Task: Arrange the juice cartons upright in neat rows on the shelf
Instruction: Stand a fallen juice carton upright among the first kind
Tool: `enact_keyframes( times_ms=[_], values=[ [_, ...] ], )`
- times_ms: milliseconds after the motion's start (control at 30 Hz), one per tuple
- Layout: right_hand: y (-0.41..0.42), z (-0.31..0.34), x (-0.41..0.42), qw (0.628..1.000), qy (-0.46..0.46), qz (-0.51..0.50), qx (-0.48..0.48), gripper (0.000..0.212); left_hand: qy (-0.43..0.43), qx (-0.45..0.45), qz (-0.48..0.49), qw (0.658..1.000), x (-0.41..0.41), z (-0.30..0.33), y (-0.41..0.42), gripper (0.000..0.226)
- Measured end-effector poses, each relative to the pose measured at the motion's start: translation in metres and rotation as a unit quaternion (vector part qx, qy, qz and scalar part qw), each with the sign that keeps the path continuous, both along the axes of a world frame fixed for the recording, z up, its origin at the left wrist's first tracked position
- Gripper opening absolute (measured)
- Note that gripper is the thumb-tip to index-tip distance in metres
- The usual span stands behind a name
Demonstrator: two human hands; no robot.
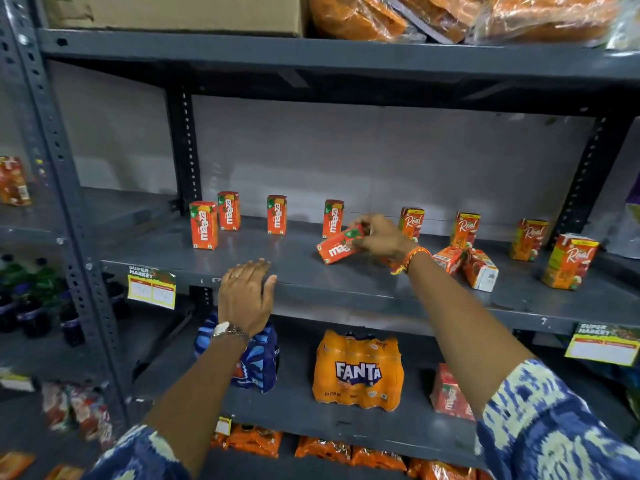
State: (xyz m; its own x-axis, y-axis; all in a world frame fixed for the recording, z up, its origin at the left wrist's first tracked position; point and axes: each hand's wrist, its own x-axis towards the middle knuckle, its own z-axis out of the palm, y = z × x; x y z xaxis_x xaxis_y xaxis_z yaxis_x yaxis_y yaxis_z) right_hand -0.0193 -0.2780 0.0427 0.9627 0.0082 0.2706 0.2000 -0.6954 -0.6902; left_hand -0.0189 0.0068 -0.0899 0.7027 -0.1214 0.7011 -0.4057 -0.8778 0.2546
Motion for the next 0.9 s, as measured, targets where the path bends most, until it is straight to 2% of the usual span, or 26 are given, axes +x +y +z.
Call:
enact_keyframes(
  times_ms=[100, 200, 433, 633, 900],
  values=[
    [0.006, 0.002, -0.01, 0.985, -0.022, 0.026, 0.168, 0.043, -0.003, -0.008, 0.003, 1.0, 0.0, 0.0, -0.001, 0.055],
    [0.006, 0.004, -0.014, 0.971, -0.059, 0.042, 0.226, 0.042, -0.01, -0.003, 0.005, 1.0, 0.001, -0.001, 0.0, 0.053],
    [0.012, 0.007, -0.008, 0.978, -0.083, 0.035, 0.188, 0.041, -0.028, 0.007, 0.004, 1.0, 0.002, -0.002, 0.001, 0.054],
    [0.038, 0.01, 0.01, 0.991, -0.079, 0.007, 0.111, 0.044, -0.037, 0.012, 0.0, 0.999, 0.004, -0.003, 0.002, 0.052],
    [0.052, -0.006, 0.017, 0.993, -0.067, -0.024, 0.097, 0.052, -0.055, 0.012, -0.007, 0.998, 0.011, -0.008, 0.004, 0.051]
  ],
)
